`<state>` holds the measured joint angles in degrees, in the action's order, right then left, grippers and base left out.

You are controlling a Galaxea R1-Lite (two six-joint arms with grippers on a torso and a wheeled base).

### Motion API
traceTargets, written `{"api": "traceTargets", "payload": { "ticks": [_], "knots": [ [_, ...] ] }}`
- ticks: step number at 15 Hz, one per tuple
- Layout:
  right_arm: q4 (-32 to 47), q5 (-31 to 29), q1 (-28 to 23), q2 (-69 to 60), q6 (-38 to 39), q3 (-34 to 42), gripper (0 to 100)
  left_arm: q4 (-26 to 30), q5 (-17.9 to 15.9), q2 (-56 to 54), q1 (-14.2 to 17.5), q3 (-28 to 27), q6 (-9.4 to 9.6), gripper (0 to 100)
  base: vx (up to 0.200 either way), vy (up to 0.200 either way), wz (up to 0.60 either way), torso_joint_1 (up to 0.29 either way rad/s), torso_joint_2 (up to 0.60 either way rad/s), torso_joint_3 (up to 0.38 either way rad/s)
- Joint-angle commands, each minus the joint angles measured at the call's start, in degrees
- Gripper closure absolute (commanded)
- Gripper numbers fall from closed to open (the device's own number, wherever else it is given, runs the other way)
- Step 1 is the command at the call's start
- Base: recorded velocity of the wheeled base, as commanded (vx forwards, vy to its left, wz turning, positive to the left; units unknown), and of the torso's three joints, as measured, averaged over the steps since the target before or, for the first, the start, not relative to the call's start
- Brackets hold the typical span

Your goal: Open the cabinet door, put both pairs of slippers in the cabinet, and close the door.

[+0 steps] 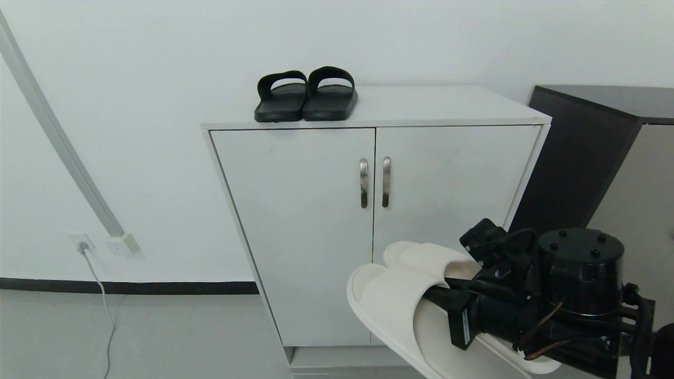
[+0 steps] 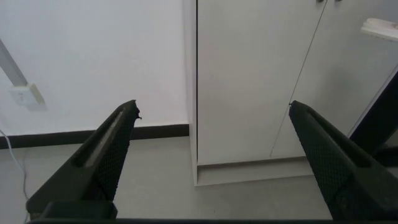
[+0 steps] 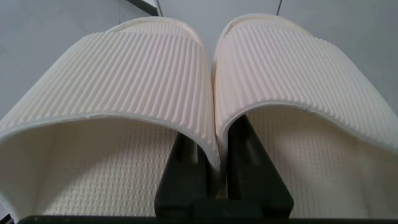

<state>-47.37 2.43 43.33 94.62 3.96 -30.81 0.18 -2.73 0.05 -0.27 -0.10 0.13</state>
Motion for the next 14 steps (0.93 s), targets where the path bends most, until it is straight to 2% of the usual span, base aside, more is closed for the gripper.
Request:
{"api": "traceTargets", "payload": {
  "ticks": [1, 7, 12, 13, 14],
  "knots": [
    [0.0, 0.04, 0.0, 0.3, -0.01, 0.04, 100, -0.01, 0.01, 0.04, 0.0, 0.01, -0.05, 0, 0.0, 0.0, 0.0, -0.085, 0.45, 0.349],
    [-1.93, -0.05, 0.8, 0.65, -0.01, 1.01, 100, 0.08, -0.17, 0.92, -0.08, 0.01, -0.05, 0, 0.0, 0.0, 0.0, -0.033, 0.41, 0.372],
    [-1.93, -0.14, 0.71, 0.47, -0.01, 1.19, 100, -0.01, -0.17, 1.45, -0.26, 0.01, -0.05, 0, 0.0, 0.0, 0.0, 0.0, 0.06, 0.058],
    [-2.02, -0.14, 0.44, 0.47, -0.09, 1.1, 100, -0.89, -0.43, 1.88, -0.35, -2.54, -1.19, 0, 0.0, 0.0, 0.0, 0.0, 0.0, 0.0],
    [-2.11, -0.14, 0.44, 0.47, -0.18, 1.27, 100, -0.89, -1.66, 4.7, -0.7, -7.81, -3.56, 0, 0.0, 0.0, 0.0, 0.0, 0.0, 0.0]
  ]
}}
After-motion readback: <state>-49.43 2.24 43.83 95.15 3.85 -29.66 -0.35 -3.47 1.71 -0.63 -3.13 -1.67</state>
